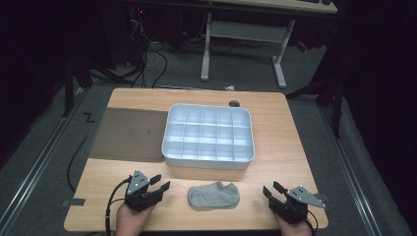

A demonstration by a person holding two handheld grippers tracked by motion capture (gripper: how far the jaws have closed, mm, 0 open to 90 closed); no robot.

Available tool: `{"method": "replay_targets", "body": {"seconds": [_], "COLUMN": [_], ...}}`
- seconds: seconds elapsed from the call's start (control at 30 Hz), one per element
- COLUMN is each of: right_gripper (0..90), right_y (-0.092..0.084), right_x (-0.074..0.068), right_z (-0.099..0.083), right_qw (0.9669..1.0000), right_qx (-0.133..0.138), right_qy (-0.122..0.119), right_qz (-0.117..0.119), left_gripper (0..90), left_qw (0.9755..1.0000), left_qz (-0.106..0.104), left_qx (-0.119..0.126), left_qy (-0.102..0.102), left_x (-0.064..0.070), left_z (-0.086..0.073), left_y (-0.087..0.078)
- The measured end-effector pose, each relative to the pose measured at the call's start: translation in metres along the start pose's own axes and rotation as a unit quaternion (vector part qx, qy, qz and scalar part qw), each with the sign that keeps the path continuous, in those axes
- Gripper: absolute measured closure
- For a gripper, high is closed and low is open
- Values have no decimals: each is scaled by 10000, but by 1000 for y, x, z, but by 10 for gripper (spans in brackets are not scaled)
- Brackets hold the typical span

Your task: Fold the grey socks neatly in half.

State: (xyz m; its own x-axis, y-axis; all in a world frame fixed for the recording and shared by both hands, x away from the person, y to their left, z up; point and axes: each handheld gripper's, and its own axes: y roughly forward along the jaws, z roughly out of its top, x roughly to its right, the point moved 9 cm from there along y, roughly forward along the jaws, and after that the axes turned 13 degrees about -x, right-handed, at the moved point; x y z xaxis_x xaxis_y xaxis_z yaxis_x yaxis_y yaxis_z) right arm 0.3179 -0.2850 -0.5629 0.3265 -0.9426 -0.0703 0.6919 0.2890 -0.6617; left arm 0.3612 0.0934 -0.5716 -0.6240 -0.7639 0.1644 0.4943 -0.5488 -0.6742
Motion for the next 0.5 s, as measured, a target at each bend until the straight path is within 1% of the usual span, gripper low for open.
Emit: {"method": "replay_targets", "body": {"seconds": [0.03, 0.07, 0.1, 0.13, 0.17, 0.2, 0.3, 0.47, 0.5], "right_gripper": [521, 510, 510, 513, 513, 511, 500, 495, 517], "right_y": [0, -1, -1, -1, -1, 0, 1, 1, 0], "right_x": [0, 0, 0, 0, 0, 0, 1, 0, 0], "right_z": [0, 0, 0, 0, 0, 0, 0, 0, 0], "right_qw": [10000, 10000, 10000, 9999, 10000, 9999, 9999, 9998, 9997], "right_qx": [1, 2, 2, 27, 24, 8, 20, 46, 66], "right_qy": [9, 20, 20, -23, -30, -33, -25, -88, -120], "right_qz": [2, -46, -46, -104, -92, -97, -150, -169, -183], "left_gripper": [530, 523, 513, 497, 491, 484, 469, 452, 441], "left_qw": [10000, 10000, 10000, 9999, 9999, 9997, 9994, 9993, 9993], "left_qz": [38, 75, 75, 159, 159, 242, 354, 376, 376], "left_qx": [-6, -10, -10, 3, 3, 23, 44, 50, 57], "left_qy": [-11, -1, -1, -4, -4, -3, 32, 52, 65], "left_x": [-2, -4, -4, -7, -7, -10, -12, -12, -12], "left_z": [-4, -7, -7, -11, -11, -14, -14, -14, -14], "left_y": [-3, -5, -5, -10, -10, -12, -13, -12, -12]}}
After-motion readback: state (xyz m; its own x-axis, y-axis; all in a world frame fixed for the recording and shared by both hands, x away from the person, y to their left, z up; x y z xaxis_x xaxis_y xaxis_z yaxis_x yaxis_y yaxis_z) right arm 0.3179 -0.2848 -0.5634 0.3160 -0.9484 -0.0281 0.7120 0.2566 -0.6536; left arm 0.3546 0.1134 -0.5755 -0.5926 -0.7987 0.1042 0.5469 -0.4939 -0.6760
